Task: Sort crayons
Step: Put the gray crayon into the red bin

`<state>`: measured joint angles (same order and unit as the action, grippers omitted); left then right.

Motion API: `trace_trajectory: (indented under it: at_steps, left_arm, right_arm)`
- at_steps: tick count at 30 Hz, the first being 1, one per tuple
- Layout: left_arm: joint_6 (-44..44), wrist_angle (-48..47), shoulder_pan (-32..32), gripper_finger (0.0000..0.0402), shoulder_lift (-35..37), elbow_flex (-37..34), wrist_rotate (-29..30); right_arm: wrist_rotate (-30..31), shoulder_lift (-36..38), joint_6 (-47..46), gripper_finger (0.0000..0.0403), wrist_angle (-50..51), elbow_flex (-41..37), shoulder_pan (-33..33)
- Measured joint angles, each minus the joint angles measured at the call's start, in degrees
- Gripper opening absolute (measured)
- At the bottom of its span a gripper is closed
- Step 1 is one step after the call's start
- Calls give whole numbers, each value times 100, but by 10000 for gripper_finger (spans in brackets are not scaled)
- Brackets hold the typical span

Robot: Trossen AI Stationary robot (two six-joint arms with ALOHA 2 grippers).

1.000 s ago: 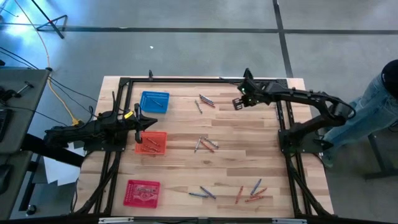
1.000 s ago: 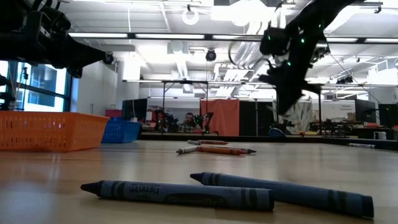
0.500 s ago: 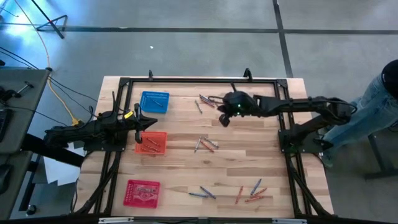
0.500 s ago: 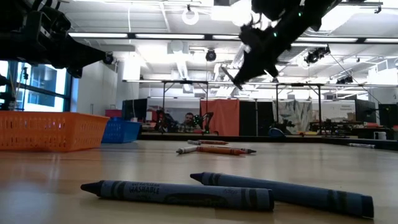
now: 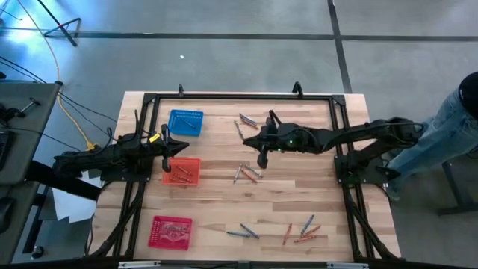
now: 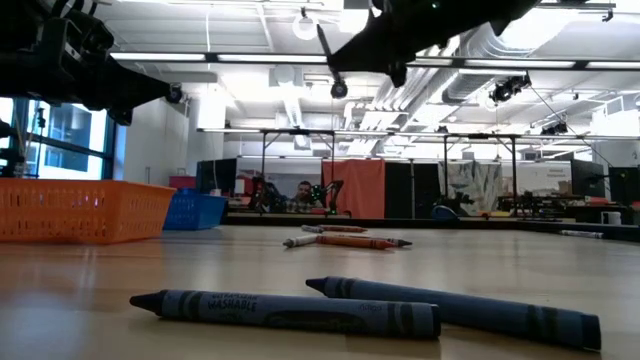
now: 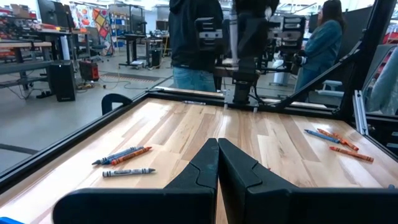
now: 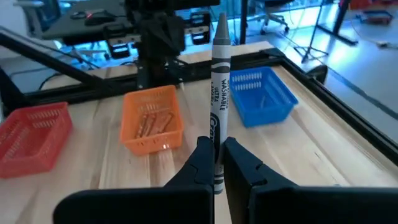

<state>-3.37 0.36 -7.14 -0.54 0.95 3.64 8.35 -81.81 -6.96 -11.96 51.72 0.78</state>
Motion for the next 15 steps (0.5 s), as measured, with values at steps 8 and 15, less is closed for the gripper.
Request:
trace_trajectory:
  at_steps: [8,15]
  left_arm:
    - [1,0,0,1,0,1,-1]
    - [0,0,0,1,0,0,-2]
  right_arm:
    - [-205,-646,445,0,-1027,0,-3]
    - [-1239,-1311,428,0,-2353,-2,267]
